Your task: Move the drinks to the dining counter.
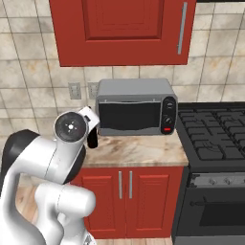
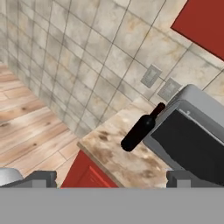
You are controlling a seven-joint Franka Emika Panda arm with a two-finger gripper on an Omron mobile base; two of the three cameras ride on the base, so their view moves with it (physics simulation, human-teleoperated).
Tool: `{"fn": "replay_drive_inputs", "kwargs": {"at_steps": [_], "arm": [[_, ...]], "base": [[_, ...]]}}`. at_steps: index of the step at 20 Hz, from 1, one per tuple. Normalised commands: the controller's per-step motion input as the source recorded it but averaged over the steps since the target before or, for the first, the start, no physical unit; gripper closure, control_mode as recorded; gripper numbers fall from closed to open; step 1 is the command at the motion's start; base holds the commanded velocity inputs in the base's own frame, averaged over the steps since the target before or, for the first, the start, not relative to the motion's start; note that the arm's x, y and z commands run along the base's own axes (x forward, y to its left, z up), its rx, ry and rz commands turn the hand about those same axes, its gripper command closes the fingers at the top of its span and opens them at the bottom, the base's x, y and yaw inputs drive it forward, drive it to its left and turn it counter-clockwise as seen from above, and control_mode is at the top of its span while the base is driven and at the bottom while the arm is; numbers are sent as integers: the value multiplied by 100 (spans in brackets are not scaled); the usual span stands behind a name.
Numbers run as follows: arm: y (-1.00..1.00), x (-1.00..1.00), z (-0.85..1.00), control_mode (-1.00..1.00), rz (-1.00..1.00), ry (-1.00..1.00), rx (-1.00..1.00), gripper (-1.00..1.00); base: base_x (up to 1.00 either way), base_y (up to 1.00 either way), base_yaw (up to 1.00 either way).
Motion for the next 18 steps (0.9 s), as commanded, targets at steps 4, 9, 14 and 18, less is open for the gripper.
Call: {"fn": "replay_drive_inputs", "kwargs": {"at_steps": [4, 9, 14, 18], "arm": [[0, 0, -16, -100, 0, 0, 30, -100], [0, 2, -13, -100, 0, 0, 34, -100], [2, 9, -5, -100, 0, 0, 24, -100], [12, 14, -14, -100, 0, 0, 20, -100]], "base": [[0, 0, 0], [0, 0, 0], [0, 0, 0], [0, 0, 0]]}}
